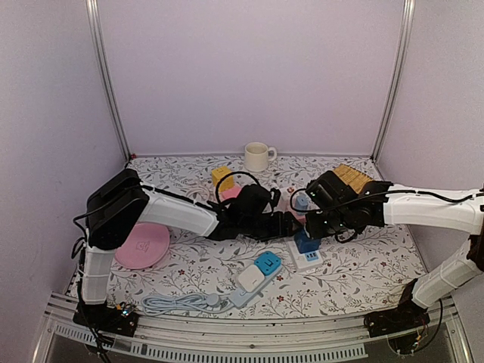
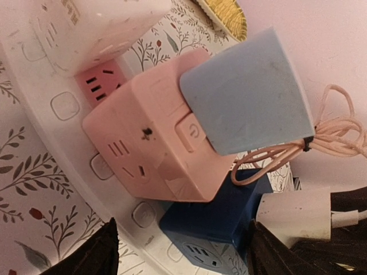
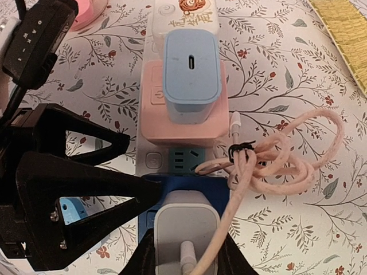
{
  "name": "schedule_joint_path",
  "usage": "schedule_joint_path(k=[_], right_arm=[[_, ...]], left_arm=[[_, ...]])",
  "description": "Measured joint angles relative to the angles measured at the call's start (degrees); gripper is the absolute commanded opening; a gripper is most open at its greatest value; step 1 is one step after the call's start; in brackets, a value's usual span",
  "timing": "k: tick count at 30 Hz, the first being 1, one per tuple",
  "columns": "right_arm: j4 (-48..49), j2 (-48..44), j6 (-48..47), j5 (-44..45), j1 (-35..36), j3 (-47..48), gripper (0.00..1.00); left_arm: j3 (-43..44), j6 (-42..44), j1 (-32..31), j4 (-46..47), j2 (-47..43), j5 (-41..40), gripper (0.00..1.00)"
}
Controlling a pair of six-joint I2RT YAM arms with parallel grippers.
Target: Pull the plug off the socket
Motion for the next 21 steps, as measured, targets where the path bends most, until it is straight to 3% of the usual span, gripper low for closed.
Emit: schedule_joint_path(k=[21], right_arm=[[-2.36,-2.69,-4.66,0.39,0.0,1.16,0.06]], left_arm=[[0.0,0.0,-0.72,-0.07,0.02,-1.9,0.76]])
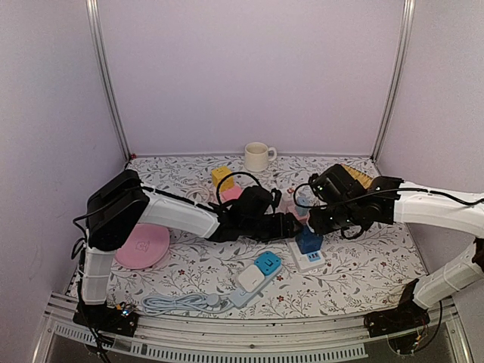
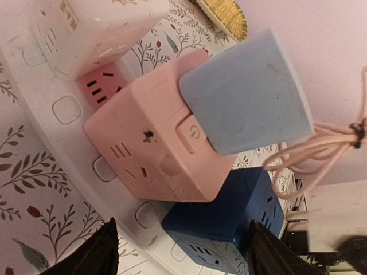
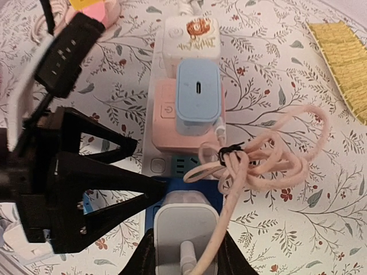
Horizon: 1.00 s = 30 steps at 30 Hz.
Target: Pull the plug off the socket
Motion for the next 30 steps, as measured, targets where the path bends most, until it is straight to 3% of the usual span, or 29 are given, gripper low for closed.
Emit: schedule_joint_path(k=[10,18,25,30], right_arm=[[0.55,-4.92,-1.29,-0.7,-2.69,1.6,0.06],[4.11,-12.98,-1.57,-5.84,-22.01,-8.52,0.07],[14.27,-14.23,-1.62,-19.5,-38.34,-19.26,0.09],[21.53,-12.02,-0.52,-28.79,-46.9,-25.09,0.18]], left_arm=[[0.35,0.24,-0.2,-0.57,0.0,-0.79,0.76],[1.11,2.56,-0.35,-3.37,-0.87,-1.92,0.77],[1.05,5.62,-0.35,-8.74,-3.87,-2.8,0.77],[-1.36,7.15,-0.35,-9.68,-8.41,-3.26,0.78]])
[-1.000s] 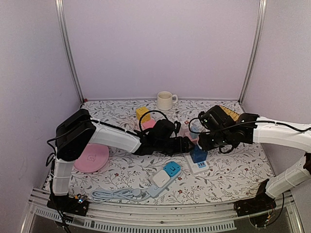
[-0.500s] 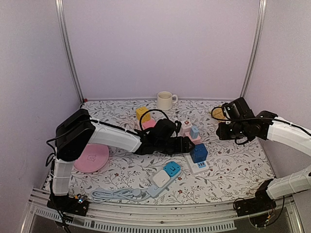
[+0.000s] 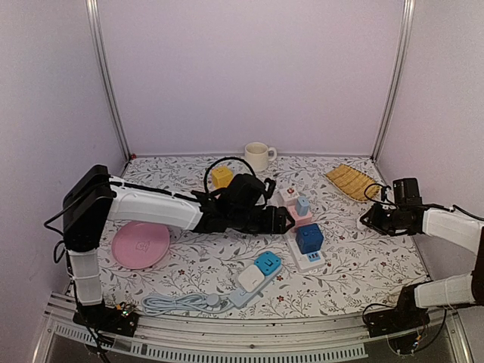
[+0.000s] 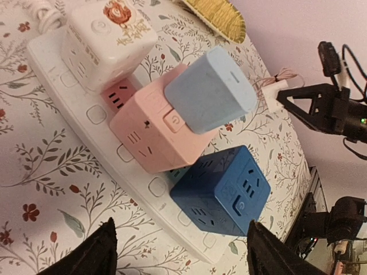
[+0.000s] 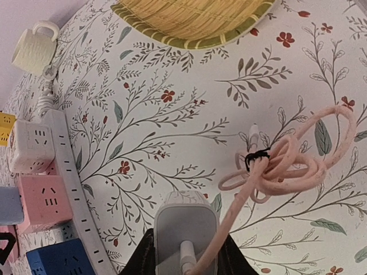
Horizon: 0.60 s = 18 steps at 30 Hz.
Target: Pull the plug off the socket
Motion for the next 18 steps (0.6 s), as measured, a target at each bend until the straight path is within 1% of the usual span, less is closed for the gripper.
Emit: schedule_joint_path(k=[1,3,5,9,11,15,18], right_arm=[[1.51,0.52,0.44,-1.95,-1.84,-1.11,0.23],[4.24,1.31,1.03,-4.66,-4.22,-2.91,0.3],[6.16,1.86,1.7,-6.64,-5.92,-4.37,0.41],[8.74,2.97,2.67,-9.38,-8.52,-6.1,0.66],[9.86,3.19,2.29,-9.92,-9.14,-6.78,0.75],[9.9,3.17,2.03,-9.88,-9.35,-7.04,0.87],[9.07,2.4,1.62,-8.44,-9.35,-7.02,0.91]], left_arm=[[-0.79,0.26,0.0,-0.33,-1.42,-0.15,0.78],[-2.19,0.87,0.0,-0.57,-4.37,-0.42,0.78],[-3.19,1.36,0.0,-0.46,-6.91,-0.68,0.78],[-5.79,2.14,0.0,0.0,-10.45,-1.46,0.78],[-7.17,2.38,0.0,0.2,-11.3,-1.68,0.78],[-9.75,2.71,0.0,0.28,-12.22,-2.1,0.78],[-10.36,2.95,0.0,0.26,-12.44,-2.6,0.78]])
